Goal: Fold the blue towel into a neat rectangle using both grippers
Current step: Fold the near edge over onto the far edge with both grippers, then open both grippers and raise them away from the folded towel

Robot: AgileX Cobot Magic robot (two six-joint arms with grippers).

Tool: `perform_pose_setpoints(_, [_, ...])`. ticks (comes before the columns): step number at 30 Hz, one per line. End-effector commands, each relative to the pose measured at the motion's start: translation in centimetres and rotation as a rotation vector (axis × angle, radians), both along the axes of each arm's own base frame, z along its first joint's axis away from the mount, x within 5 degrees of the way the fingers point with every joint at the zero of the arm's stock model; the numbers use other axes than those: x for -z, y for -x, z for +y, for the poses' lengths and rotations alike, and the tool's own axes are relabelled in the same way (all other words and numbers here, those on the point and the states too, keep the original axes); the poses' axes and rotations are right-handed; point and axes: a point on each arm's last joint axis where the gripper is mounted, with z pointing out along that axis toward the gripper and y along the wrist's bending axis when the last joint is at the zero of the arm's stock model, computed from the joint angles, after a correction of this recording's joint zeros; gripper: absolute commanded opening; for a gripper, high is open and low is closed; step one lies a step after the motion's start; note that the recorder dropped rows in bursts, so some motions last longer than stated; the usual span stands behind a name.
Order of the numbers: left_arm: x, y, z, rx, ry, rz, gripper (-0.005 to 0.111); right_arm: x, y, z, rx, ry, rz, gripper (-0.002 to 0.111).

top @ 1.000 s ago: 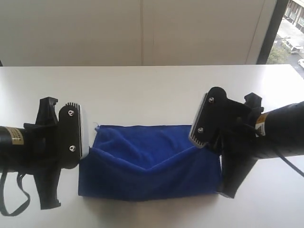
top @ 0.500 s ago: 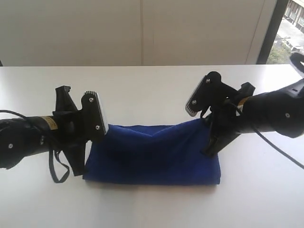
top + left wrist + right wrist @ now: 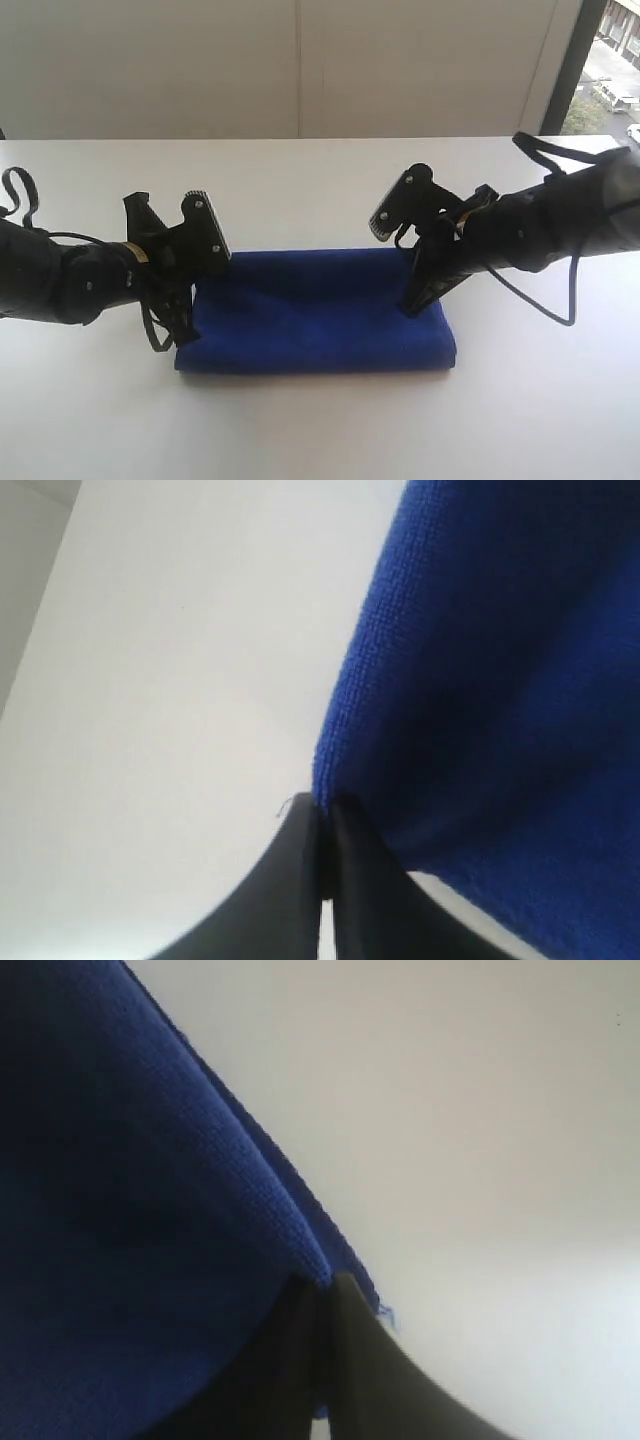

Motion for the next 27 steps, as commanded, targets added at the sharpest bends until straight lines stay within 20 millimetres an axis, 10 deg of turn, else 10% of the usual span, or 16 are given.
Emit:
perform_pose_setpoints(1, [0.3,-0.4,0.0,-0.019,0.016,-0.019,0.0,0.6,-0.6,-0.2,0.008,-0.011,-0.03,0.0])
perform_pose_setpoints(6, [1.0,-0.6,0.0,-0.023,0.012,-0.026,0.016,0.6,-0.7,-0.2,0.013,-0.018,-0.038,0.002])
perform_pose_setpoints(13, [-0.9,-1.4,0.4,-0.08,0.028,-0.2,0.059,0.0,-0.8,-0.9,0.048,-0.037,-0.053,0.053])
perform_pose_setpoints(21, [-6.4,-0.6,2.1,-0.281,0.152,-0.294,0.053,-6.1,0.2,-1.1,0.084,-0.113,-0.2,0.055])
perform_pose_setpoints(27, [-11.3,4.0,1.5,-0.171,0.344,-0.012,0.001,-11.8,3.5,-1.8,0.226,-0.261,-0.186,0.026])
